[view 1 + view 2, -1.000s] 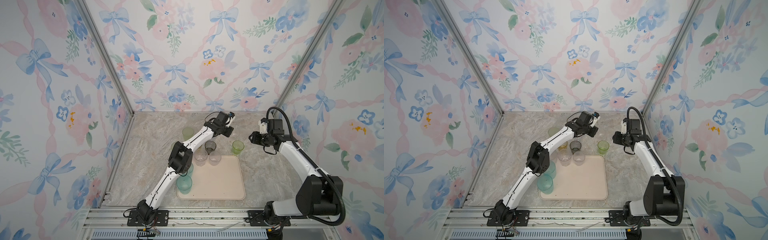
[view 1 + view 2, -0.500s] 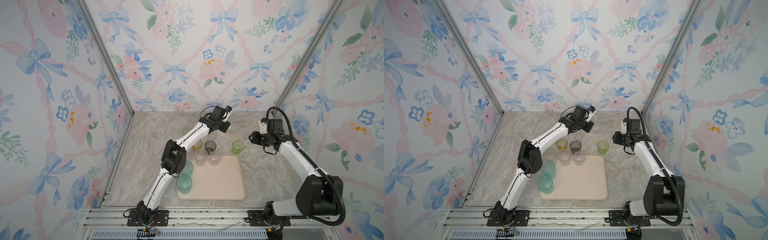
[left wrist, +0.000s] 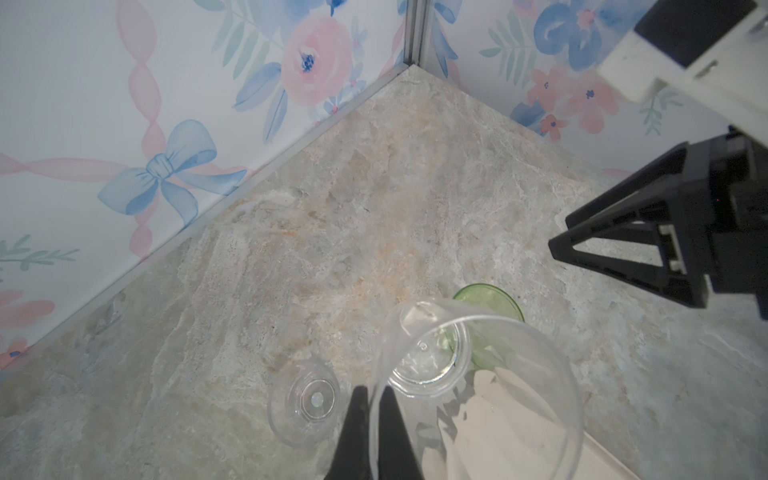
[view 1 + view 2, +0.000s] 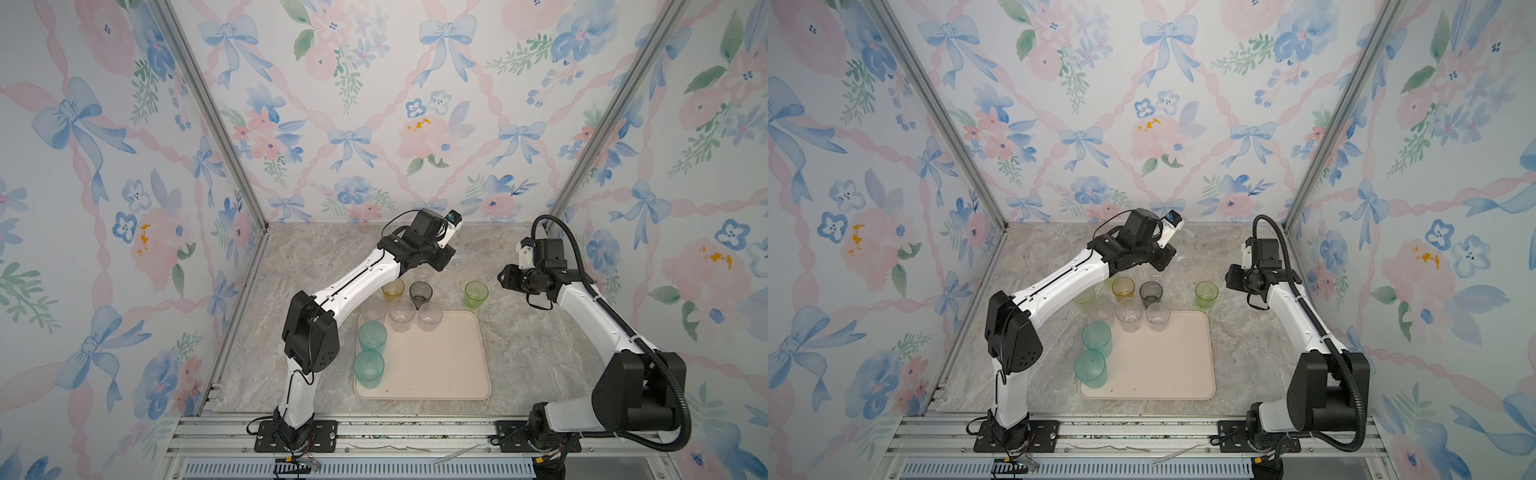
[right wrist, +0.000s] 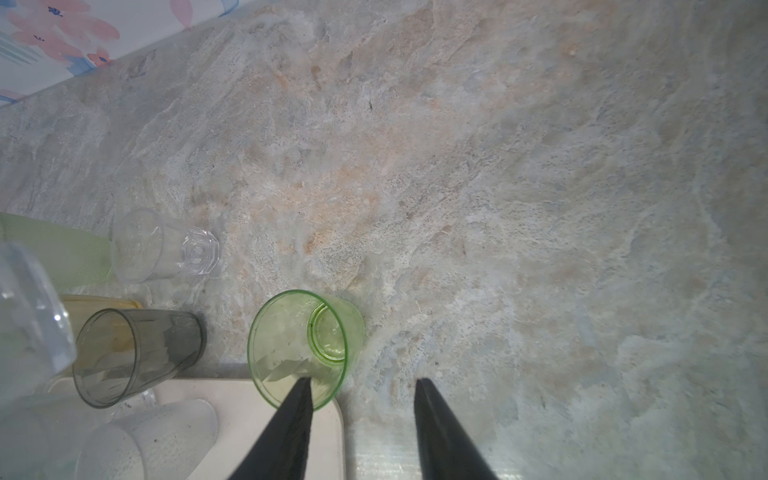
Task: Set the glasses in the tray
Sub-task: 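Carry the clear cup with the left gripper over the tray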
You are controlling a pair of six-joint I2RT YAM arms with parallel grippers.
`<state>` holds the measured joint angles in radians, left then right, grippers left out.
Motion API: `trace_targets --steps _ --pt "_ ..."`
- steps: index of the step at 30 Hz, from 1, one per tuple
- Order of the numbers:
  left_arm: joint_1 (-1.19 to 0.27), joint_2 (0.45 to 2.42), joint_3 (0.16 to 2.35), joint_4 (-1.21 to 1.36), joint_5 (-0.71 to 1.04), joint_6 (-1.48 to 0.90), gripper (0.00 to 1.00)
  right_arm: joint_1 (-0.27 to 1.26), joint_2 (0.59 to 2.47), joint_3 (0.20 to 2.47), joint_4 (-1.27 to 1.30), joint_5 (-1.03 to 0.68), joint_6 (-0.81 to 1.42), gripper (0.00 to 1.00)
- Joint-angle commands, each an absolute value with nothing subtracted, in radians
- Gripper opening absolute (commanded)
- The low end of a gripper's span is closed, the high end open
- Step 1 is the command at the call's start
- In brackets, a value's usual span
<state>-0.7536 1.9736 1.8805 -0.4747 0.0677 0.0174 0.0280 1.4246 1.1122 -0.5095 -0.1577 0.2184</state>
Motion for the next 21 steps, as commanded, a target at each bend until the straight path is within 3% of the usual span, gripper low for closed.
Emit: trace_targets --steps 1,10,21 --pt "-0.789 1.905 1.806 -0.497 0.087 0.049 0.01 0.044 1.386 1.112 -0.549 -0.129 0.224 0.44" --pt "-0.871 1.902 1.735 -0.560 0.106 0.071 0.02 0.086 1.359 1.118 -0.575 -0.099 0.233 0.44" --pt "-0.911 2.031 1.812 -0.667 0.098 0.114 0.01 0.103 1.347 1.115 -0.591 -0.077 0.232 0.44"
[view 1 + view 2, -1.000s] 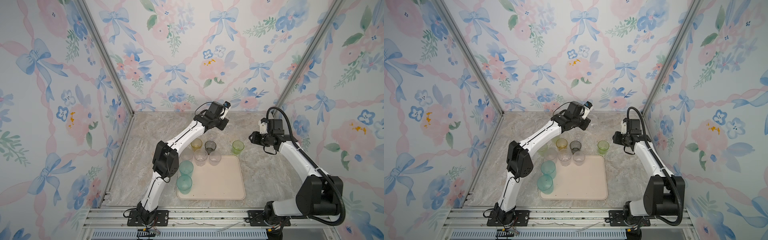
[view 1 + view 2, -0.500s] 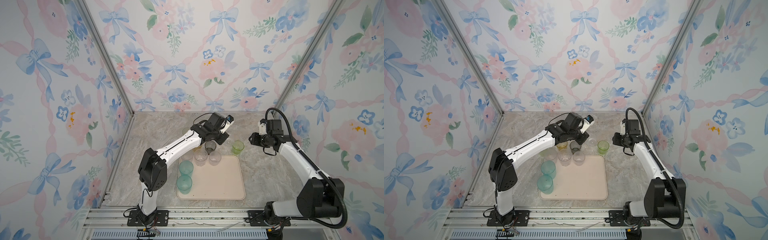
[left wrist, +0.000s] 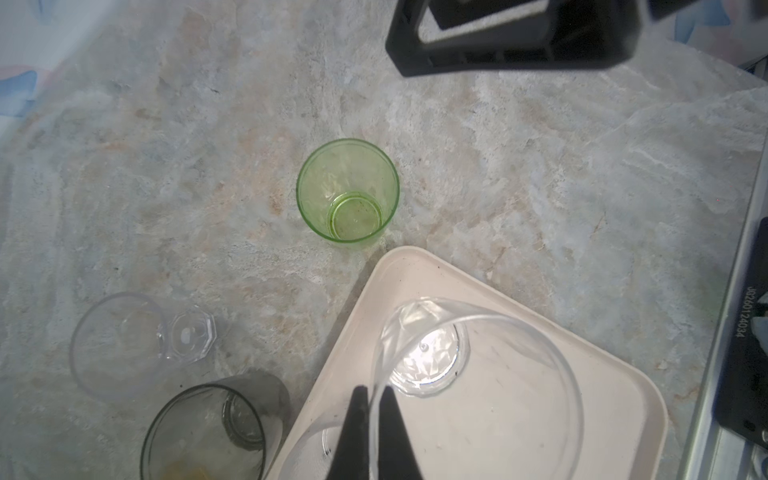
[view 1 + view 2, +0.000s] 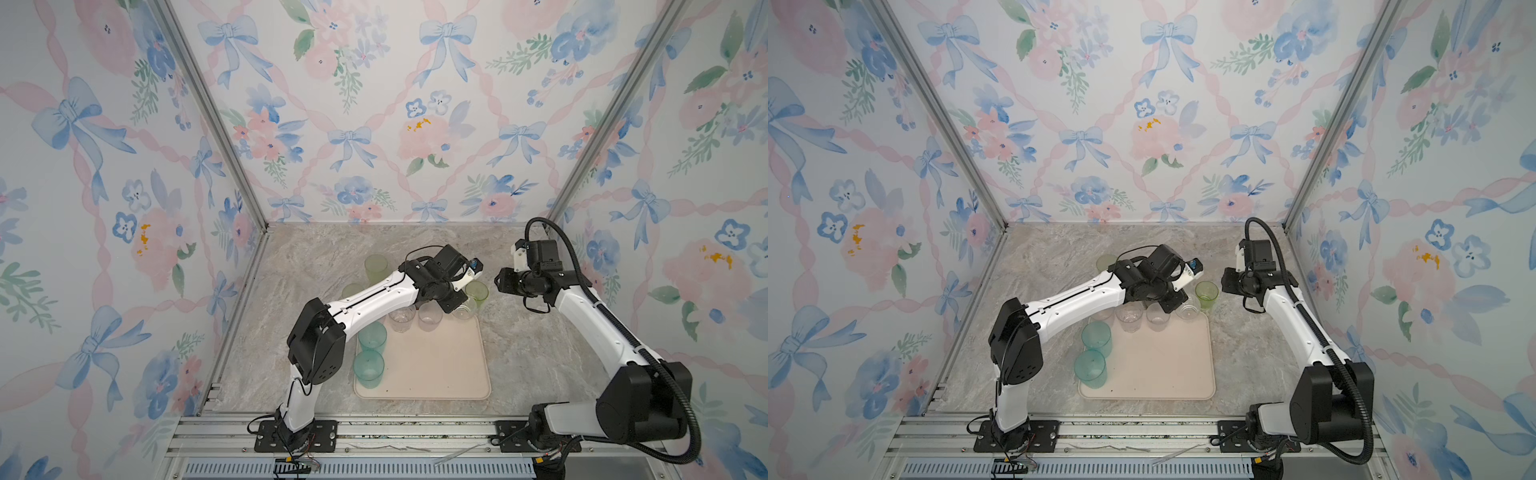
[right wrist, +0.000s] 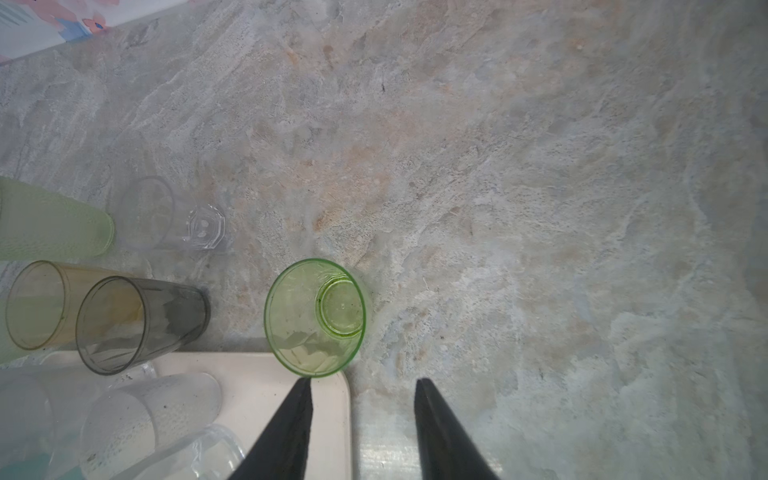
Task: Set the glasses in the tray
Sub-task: 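Carry the clear cup with the left gripper over the tray, then lower the clear cup onto the tray and open the left gripper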
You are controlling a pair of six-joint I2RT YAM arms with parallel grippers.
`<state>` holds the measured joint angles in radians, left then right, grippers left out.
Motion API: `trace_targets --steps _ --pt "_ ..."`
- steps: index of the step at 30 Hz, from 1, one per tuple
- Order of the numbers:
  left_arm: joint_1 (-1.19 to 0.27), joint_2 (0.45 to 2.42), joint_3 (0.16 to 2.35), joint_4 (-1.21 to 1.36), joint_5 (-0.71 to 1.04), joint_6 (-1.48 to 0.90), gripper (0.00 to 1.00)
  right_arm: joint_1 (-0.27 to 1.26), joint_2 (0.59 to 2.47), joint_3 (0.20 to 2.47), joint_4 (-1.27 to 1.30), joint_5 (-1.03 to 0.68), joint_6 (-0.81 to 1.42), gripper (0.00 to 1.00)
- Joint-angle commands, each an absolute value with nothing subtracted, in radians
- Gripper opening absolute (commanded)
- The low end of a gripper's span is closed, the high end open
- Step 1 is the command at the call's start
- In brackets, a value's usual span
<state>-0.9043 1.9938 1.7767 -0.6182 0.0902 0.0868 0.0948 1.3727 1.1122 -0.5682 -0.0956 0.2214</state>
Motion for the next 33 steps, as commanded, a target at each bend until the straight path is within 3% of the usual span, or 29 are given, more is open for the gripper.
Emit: trace_targets --steps 1,33 --pt "-0.913 2.039 1.815 -0.668 0.098 0.115 0.01 0.102 1.348 1.115 -0.589 -0.077 0.233 0.44" --pt "-0.911 2.227 1.977 -0.772 0.048 0.161 0.02 0.101 1.370 1.106 -0.580 -0.081 0.224 0.44"
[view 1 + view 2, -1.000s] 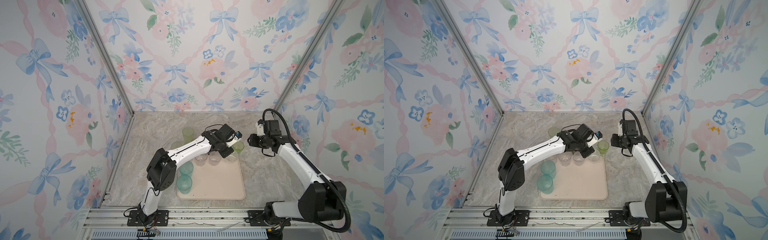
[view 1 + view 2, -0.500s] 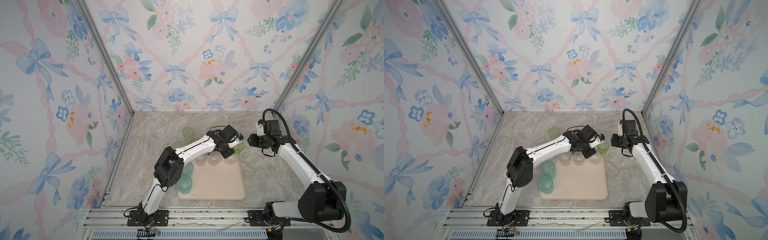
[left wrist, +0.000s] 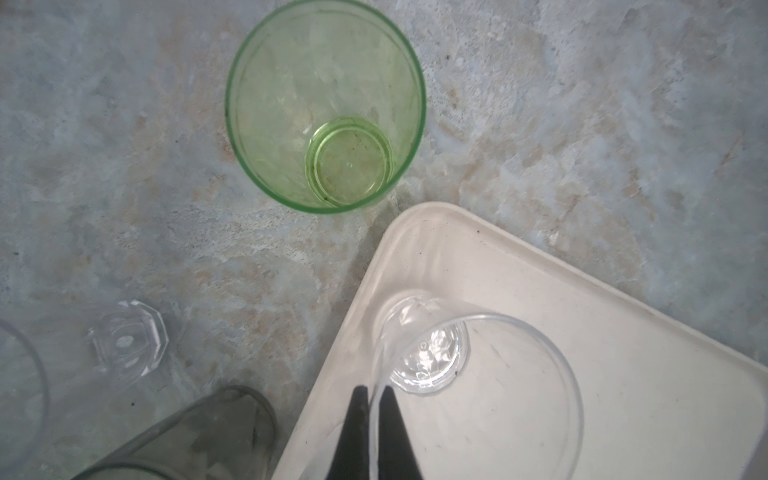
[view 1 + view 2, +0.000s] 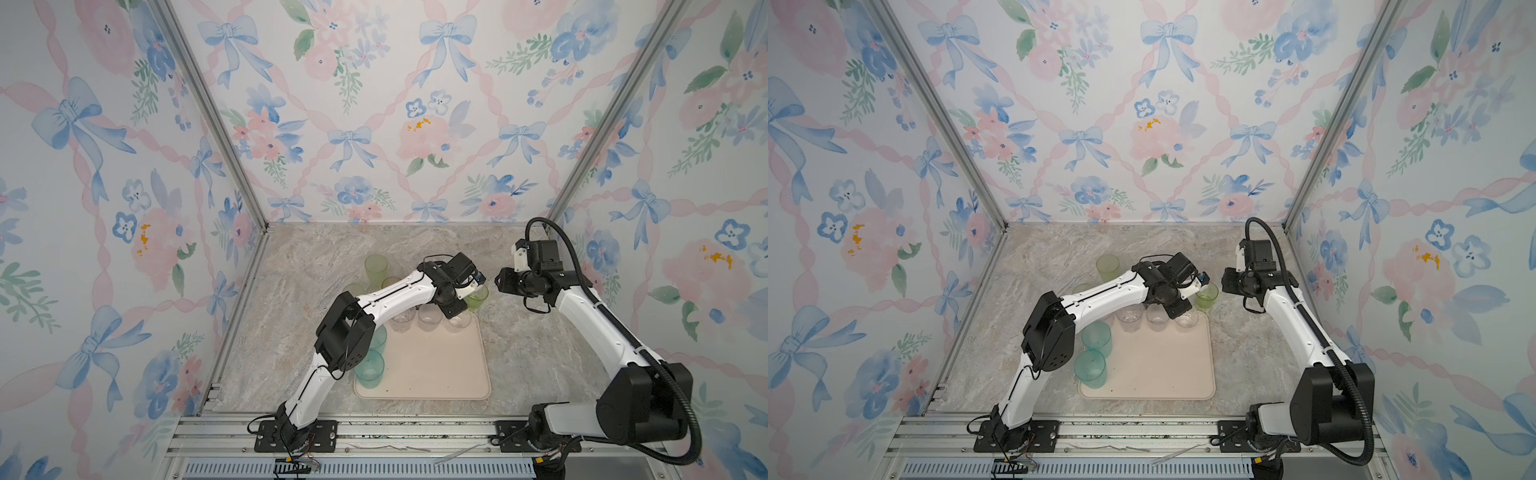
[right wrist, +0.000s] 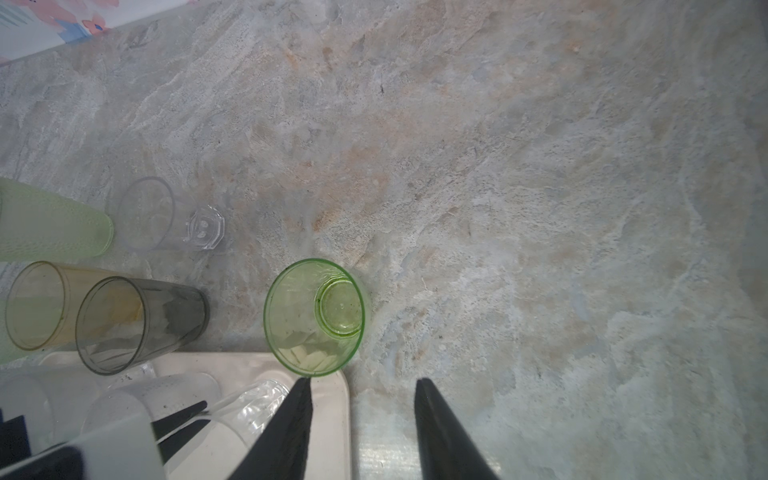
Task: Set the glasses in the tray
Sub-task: 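Lower the clear cup onto the tray and open the left gripper, then move the left gripper over the frosted green cup beside the amber cup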
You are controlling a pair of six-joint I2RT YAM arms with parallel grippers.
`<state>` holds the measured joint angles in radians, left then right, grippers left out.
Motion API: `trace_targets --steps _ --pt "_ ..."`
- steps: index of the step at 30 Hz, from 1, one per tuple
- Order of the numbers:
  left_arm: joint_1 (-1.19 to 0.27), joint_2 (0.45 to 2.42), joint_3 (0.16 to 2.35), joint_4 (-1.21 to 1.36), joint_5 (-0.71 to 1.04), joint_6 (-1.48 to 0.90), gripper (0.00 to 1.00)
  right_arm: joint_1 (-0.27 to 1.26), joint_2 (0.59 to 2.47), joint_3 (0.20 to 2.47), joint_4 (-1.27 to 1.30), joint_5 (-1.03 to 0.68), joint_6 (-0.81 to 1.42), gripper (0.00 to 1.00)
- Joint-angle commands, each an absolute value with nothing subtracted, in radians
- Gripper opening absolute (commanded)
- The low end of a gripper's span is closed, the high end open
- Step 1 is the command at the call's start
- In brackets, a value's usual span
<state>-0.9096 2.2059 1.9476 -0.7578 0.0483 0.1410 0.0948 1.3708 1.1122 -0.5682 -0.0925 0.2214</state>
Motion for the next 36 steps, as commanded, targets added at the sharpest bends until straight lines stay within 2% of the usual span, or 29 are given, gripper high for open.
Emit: trace_targets --steps 1,6,14,23,29,32,36 --pt "-0.911 2.229 1.978 -0.773 0.051 0.161 0.02 0.101 1.370 1.107 -0.580 -0.081 0.225 0.44" --pt "-0.911 2.230 1.983 -0.771 0.034 0.155 0.17 0.101 1.371 1.111 -0.583 -0.082 0.221 0.44" --pt "-0.910 2.226 1.999 -0.770 0.022 0.147 0.23 0.101 1.373 1.112 -0.583 -0.084 0.221 0.44" --pt "-0.872 2.149 2.073 -0.759 0.024 0.141 0.23 0.100 1.375 1.125 -0.584 -0.081 0.216 0.45" --pt "-0.820 2.028 2.077 -0.691 0.001 0.124 0.22 0.106 1.390 1.160 -0.589 -0.092 0.212 0.44" --pt "-0.777 1.944 1.999 -0.620 -0.034 0.082 0.22 0.128 1.400 1.186 -0.599 -0.090 0.204 0.44" --pt "-0.691 1.796 1.782 -0.484 -0.050 -0.019 0.23 0.182 1.421 1.224 -0.623 -0.063 0.186 0.44"
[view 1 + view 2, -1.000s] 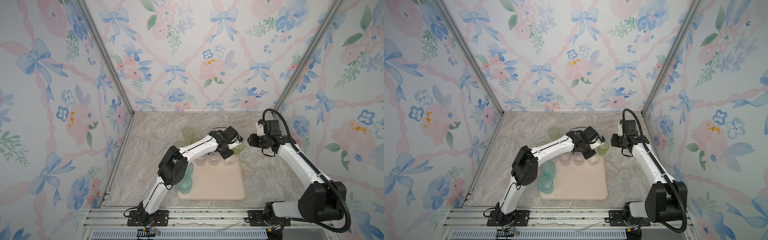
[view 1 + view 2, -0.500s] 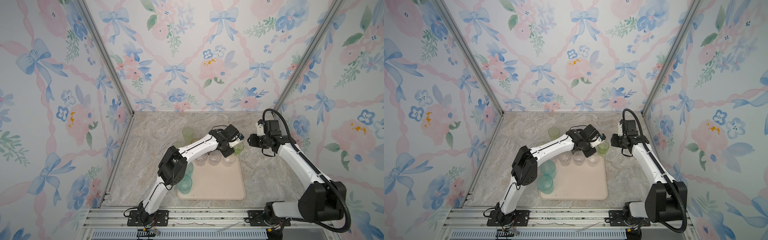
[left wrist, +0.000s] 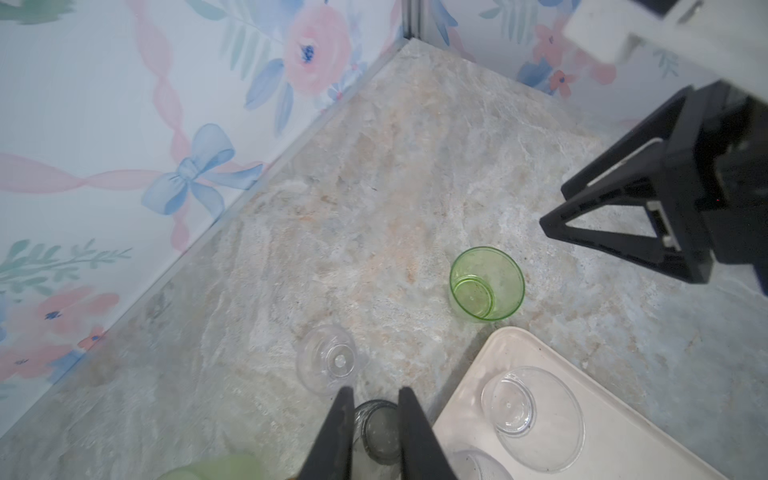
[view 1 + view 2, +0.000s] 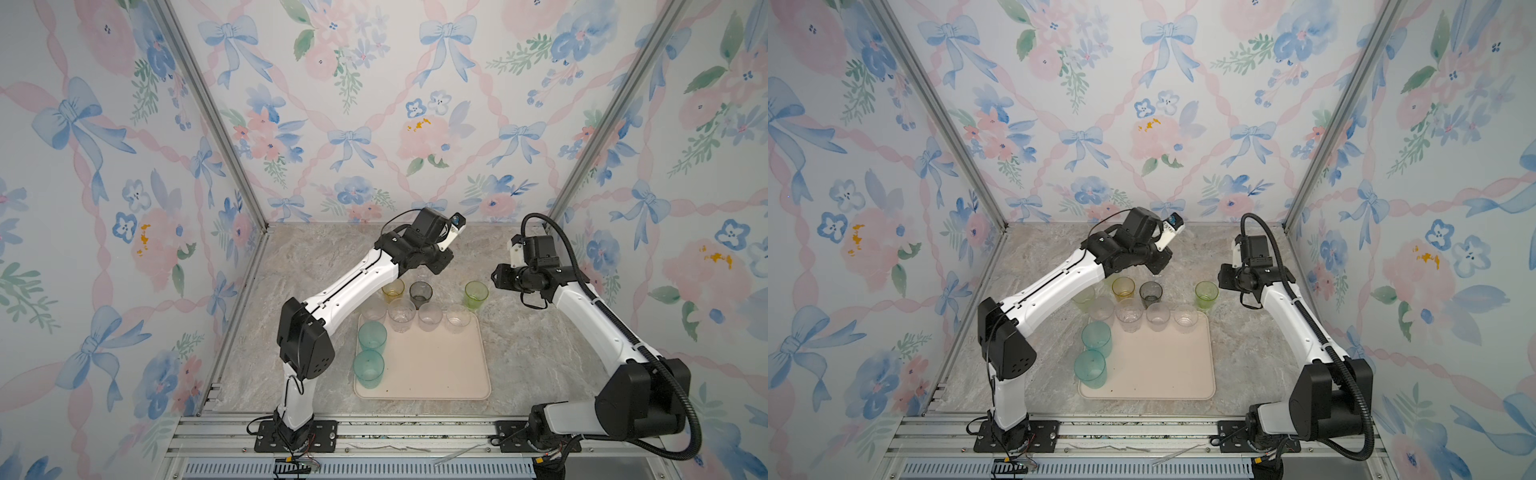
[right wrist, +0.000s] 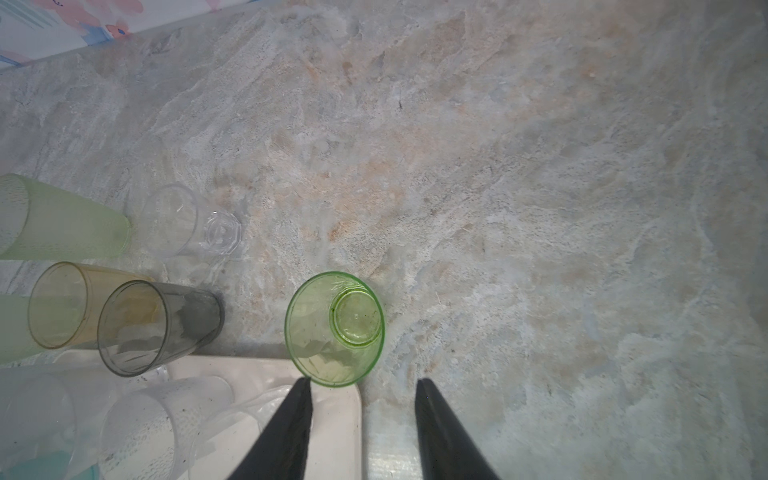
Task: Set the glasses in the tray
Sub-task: 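Move the left gripper over the frosted green cup beside the amber cup, then lower the left gripper and close it on the frosted green cup rim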
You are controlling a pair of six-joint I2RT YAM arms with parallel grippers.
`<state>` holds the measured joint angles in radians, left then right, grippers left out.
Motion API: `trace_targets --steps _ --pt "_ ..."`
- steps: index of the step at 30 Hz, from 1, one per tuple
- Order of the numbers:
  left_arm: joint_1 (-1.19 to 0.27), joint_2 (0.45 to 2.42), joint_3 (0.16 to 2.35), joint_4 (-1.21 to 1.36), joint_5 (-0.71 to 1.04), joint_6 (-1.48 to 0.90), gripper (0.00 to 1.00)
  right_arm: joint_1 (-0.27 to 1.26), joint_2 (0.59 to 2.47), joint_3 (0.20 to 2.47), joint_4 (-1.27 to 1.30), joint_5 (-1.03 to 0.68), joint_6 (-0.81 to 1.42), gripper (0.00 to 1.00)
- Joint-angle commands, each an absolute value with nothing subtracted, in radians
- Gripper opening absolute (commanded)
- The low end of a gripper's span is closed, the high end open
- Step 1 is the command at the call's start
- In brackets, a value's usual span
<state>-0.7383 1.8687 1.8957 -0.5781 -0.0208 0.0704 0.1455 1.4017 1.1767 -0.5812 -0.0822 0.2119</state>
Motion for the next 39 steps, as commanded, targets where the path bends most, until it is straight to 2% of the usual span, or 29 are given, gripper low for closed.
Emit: trace_targets --steps 1,8,13,19,27,39 --pt "-0.672 1.763 1.732 -0.462 -0.061 -0.044 0.23 0.194 1.428 1.233 -0.627 -0.061 0.184 0.44" --pt "-0.575 1.561 1.391 -0.363 -0.182 -0.176 0.26 0.303 1.549 1.356 -0.664 -0.058 0.164 0.39" --pt "-0.498 1.516 1.280 -0.340 -0.198 -0.219 0.25 0.371 1.642 1.450 -0.690 -0.041 0.156 0.39" --pt "-0.427 1.566 1.305 -0.342 -0.175 -0.208 0.28 0.409 1.697 1.470 -0.686 -0.039 0.166 0.39" --pt "-0.336 1.709 1.416 -0.397 0.025 -0.186 0.27 0.412 1.698 1.465 -0.693 -0.025 0.164 0.40" --pt "-0.312 1.813 1.471 -0.413 0.050 -0.171 0.26 0.411 1.718 1.479 -0.696 -0.024 0.160 0.40"
